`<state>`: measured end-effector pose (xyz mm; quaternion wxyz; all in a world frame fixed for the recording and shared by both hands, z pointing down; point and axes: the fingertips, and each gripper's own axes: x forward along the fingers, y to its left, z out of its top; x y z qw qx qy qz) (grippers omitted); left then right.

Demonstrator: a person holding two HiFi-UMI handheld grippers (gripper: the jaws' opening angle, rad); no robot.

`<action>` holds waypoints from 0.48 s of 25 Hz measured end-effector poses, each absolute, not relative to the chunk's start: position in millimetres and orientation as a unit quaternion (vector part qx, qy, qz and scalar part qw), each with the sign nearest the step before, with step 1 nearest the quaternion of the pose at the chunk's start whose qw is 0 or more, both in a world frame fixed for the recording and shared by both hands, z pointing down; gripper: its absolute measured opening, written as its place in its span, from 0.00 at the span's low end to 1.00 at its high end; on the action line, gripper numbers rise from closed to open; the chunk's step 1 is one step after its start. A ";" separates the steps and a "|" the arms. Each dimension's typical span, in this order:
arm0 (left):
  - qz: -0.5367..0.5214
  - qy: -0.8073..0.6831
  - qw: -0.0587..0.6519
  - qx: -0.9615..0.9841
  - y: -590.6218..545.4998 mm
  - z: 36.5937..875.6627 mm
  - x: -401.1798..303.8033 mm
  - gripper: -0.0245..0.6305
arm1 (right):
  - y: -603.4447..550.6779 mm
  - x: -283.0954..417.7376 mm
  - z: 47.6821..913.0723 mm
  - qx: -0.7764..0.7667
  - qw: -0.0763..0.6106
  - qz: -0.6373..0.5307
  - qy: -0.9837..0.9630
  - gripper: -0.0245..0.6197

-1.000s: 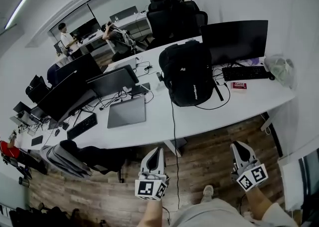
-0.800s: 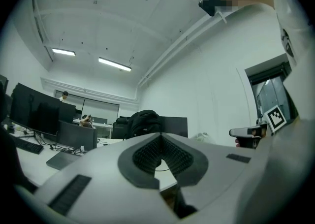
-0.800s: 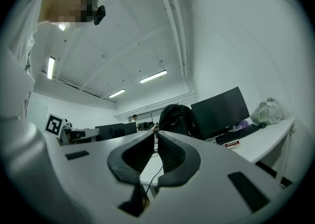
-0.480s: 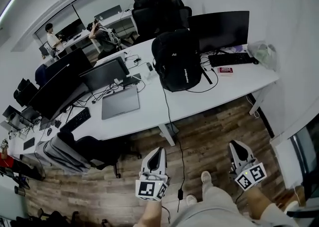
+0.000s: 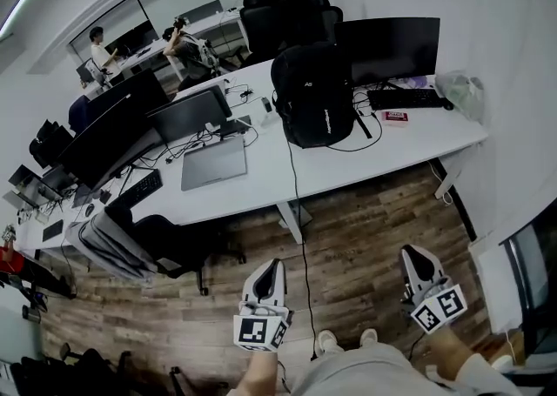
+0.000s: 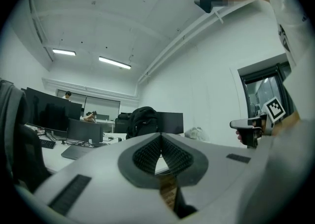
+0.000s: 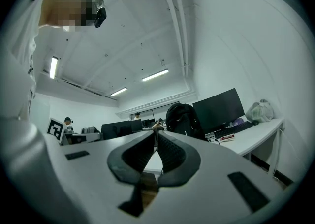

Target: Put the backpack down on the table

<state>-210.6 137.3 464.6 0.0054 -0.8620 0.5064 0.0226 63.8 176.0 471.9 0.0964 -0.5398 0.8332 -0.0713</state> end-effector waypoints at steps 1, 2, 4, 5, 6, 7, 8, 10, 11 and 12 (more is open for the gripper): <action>0.024 0.510 0.005 -0.860 141.8 463.6 -209.0 0.05 | 177.5 66.3 469.6 -0.537 0.097 -0.070 0.835 0.09; 0.026 0.512 0.007 -0.859 146.8 462.9 -206.5 0.05 | 179.4 69.2 467.5 -0.534 0.097 -0.069 0.837 0.09; 0.029 0.516 0.007 -0.856 156.4 461.7 -199.9 0.05 | 184.6 76.5 465.3 -0.530 0.102 -0.070 0.839 0.09; 0.029 0.519 0.005 -0.854 159.8 461.1 -195.7 0.05 | 187.7 80.6 464.7 -0.530 0.105 -0.070 0.839 0.09; 0.028 0.520 0.002 -0.854 162.3 460.8 -191.1 0.05 | 191.2 84.8 463.9 -0.530 0.108 -0.070 0.838 0.09; 0.028 0.520 -0.002 -0.853 164.3 460.7 -186.3 0.05 | 194.7 88.9 462.7 -0.530 0.111 -0.069 0.838 0.09; 0.028 0.520 -0.004 -0.854 165.8 460.2 -181.4 0.05 | 197.4 93.2 461.1 -0.531 0.113 -0.069 0.837 0.09; 0.029 0.518 0.000 -0.855 168.3 458.3 -172.2 0.05 | 200.4 101.8 459.3 -0.532 0.120 -0.075 0.835 0.09; 0.027 0.518 0.004 -0.855 169.5 458.0 -168.5 0.05 | 202.1 105.5 459.8 -0.532 0.125 -0.081 0.833 0.09; 0.023 0.520 0.006 -0.854 170.6 458.2 -165.8 0.05 | 204.2 108.5 461.2 -0.533 0.129 -0.088 0.832 0.09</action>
